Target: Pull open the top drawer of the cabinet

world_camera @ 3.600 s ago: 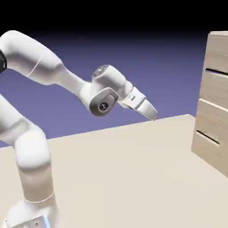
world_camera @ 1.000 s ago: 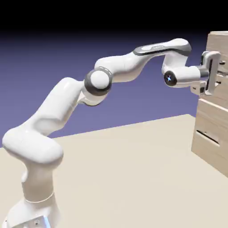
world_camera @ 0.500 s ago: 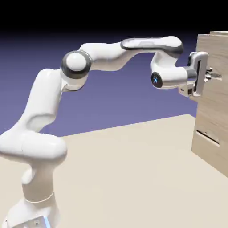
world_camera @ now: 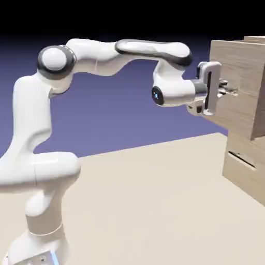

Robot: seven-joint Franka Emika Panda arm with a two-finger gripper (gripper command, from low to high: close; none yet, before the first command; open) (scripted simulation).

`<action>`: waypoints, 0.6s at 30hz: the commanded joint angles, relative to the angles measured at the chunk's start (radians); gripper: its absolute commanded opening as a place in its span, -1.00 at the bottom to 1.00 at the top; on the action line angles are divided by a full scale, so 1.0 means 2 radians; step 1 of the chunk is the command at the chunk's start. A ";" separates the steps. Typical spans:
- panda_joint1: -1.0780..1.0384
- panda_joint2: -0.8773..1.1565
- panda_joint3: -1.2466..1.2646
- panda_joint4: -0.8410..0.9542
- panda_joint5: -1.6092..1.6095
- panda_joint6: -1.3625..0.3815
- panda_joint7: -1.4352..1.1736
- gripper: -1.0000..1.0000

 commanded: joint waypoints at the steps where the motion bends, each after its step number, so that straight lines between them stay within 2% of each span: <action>1: 0.018 0.000 -0.016 -0.012 0.000 -0.002 -0.001 -1.00; 10: 0.181 0.036 -0.159 -0.122 -0.014 -0.018 0.021 -1.00; 14: 0.176 0.095 -0.163 -0.149 -0.049 -0.037 0.104 -1.00; 18: 0.249 0.126 -0.220 -0.208 -0.063 -0.039 0.120 -1.00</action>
